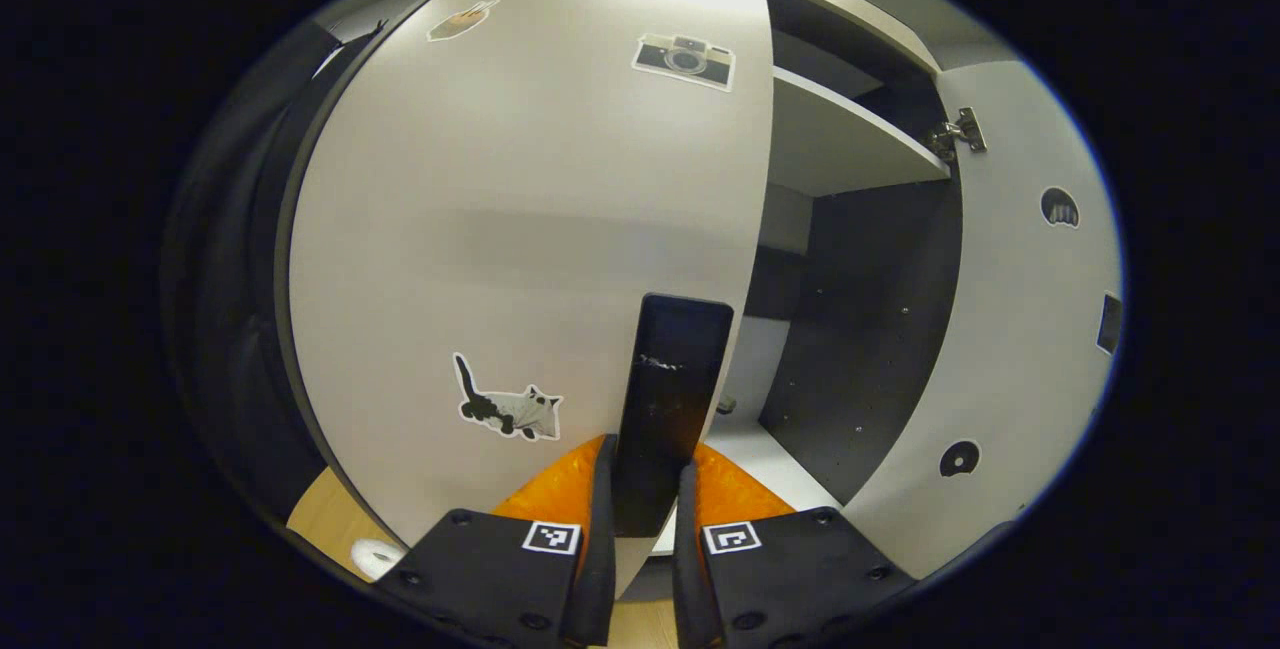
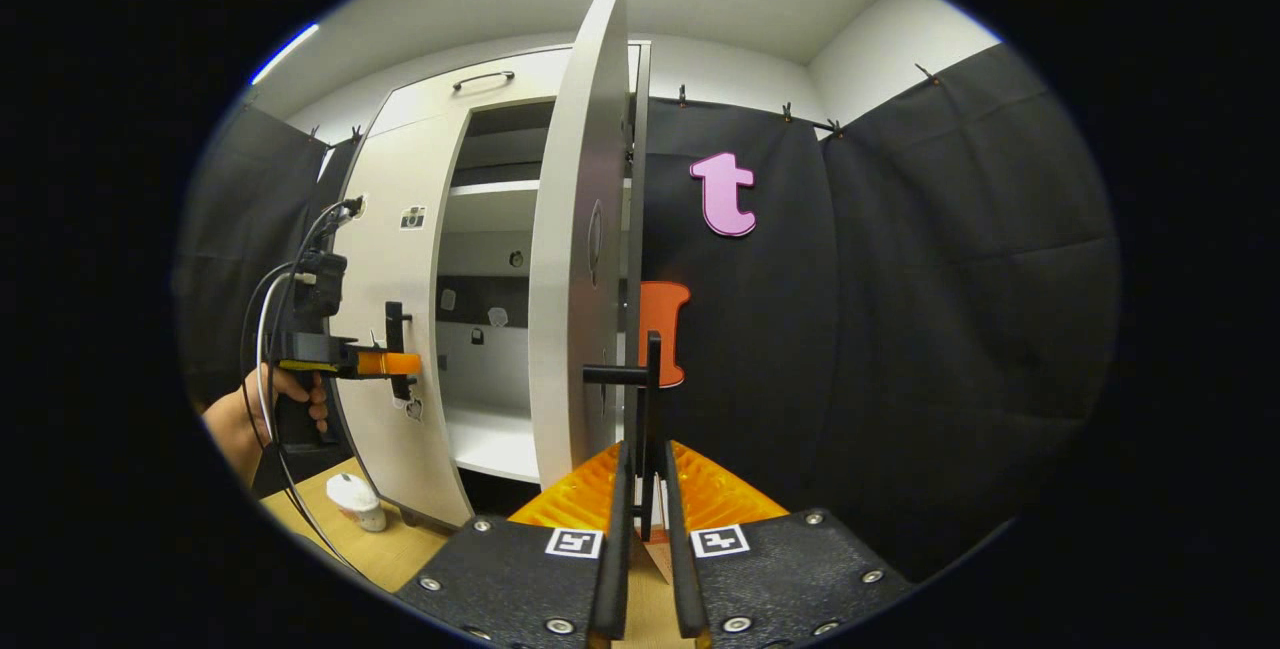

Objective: Open the right door of the double-door shoe cabinet with the right hand, and open the left door with the left hand.

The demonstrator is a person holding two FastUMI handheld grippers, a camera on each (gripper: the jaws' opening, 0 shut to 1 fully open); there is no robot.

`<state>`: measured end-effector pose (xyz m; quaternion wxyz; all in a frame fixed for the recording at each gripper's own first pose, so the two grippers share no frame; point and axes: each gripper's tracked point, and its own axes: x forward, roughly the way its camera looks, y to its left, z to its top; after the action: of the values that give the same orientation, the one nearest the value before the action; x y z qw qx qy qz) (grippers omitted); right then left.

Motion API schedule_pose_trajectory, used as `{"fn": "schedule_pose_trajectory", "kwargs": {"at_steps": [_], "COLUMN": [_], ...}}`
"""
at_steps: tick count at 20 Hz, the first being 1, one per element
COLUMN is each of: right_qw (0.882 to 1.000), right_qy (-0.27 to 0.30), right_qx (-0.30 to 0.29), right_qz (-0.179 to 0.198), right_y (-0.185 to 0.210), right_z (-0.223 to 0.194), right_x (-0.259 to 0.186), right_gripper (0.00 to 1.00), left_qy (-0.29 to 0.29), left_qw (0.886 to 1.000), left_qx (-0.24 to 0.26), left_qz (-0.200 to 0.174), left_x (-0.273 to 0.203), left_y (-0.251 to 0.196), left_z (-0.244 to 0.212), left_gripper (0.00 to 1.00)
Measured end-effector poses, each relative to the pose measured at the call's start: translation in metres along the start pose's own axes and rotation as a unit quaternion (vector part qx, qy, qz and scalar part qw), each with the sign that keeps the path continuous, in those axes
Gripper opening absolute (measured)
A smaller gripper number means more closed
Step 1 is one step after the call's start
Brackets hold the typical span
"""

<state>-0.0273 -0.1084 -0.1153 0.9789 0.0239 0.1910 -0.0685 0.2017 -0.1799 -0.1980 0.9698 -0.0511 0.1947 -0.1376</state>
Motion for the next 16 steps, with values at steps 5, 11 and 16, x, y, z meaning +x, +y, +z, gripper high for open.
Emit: {"fn": "schedule_pose_trajectory", "kwargs": {"at_steps": [5, 11, 16], "right_qw": [1.000, 1.000, 1.000], "right_qy": [-0.006, -0.017, -0.012], "right_qx": [-0.015, -0.009, 0.014], "right_qz": [-0.007, -0.005, 0.010], "right_y": [-0.006, -0.003, 0.001], "right_z": [0.003, 0.006, 0.002], "right_x": [-0.004, -0.024, -0.033], "right_gripper": [0.40, 0.52, 0.57], "left_qy": [-0.008, -0.005, -0.007], "left_qw": [1.000, 1.000, 1.000], "left_qx": [0.010, 0.011, 0.012], "left_qz": [0.011, 0.018, 0.023], "left_x": [-0.013, -0.038, -0.060], "left_y": [0.003, 0.006, 0.012], "left_z": [-0.001, -0.005, -0.008], "left_gripper": [0.26, 0.27, 0.26]}}
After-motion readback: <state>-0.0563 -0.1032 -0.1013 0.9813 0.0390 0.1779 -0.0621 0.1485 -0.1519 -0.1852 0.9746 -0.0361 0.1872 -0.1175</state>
